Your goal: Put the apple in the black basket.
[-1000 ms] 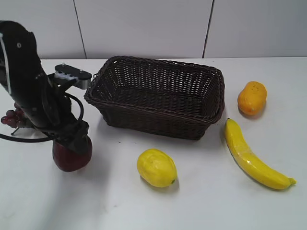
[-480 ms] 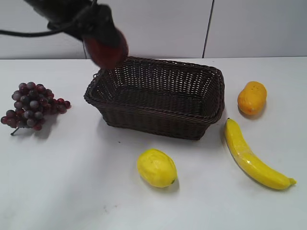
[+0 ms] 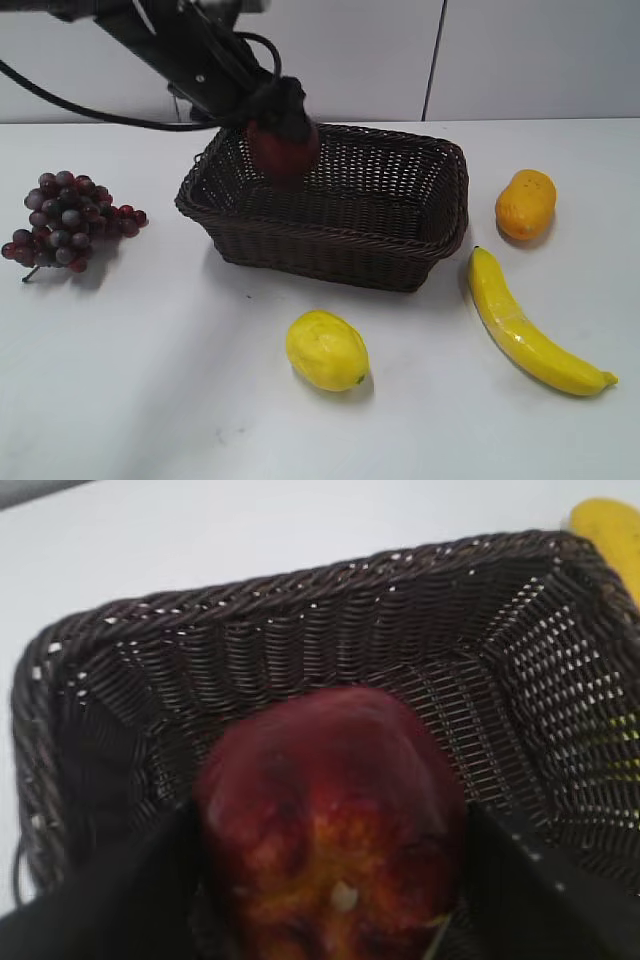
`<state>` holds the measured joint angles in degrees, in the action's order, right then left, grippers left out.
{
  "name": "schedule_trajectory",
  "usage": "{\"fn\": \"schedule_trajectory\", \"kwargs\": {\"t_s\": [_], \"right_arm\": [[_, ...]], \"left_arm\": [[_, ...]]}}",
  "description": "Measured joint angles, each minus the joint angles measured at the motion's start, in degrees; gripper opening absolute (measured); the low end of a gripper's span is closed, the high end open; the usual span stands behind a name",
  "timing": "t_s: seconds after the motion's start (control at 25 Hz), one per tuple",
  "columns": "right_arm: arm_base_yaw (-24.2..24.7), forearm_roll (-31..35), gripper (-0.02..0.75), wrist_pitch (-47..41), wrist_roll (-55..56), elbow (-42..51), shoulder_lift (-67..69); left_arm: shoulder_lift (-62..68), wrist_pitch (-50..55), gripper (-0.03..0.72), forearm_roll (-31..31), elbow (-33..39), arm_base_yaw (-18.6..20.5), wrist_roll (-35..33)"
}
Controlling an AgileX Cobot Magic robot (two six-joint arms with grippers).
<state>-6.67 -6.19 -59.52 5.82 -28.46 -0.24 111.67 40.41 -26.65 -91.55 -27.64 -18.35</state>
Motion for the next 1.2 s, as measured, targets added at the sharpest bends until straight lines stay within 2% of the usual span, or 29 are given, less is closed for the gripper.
{"fn": "schedule_trajectory", "kwargs": {"t_s": [0.28,0.48,0.76,0.92,1.2], "right_arm": [[0.0,0.0,0.588,0.0,0.0,0.0,0.0],[0.0,0.0,0.588,0.0,0.0,0.0,0.0],[0.0,0.0,0.588,0.0,0.0,0.0,0.0],[0.0,0.0,0.588,0.1,0.0,0.0,0.0],[0.0,0.0,0.588,0.0,0.0,0.0,0.0]], "left_arm": [[8.5,-6.2,0.589,1.1,0.0,-4.1,-1.2],[12.3,-7.3,0.589,1.8,0.0,-4.7,-1.2],[12.7,-7.9,0.681,2.0,-0.8,-4.7,-1.2],[10.8,-3.9,0.682,2.0,-2.6,-4.7,-1.2],[-0.4,1.3,0.671,2.2,-3.3,-4.7,-1.2]]}}
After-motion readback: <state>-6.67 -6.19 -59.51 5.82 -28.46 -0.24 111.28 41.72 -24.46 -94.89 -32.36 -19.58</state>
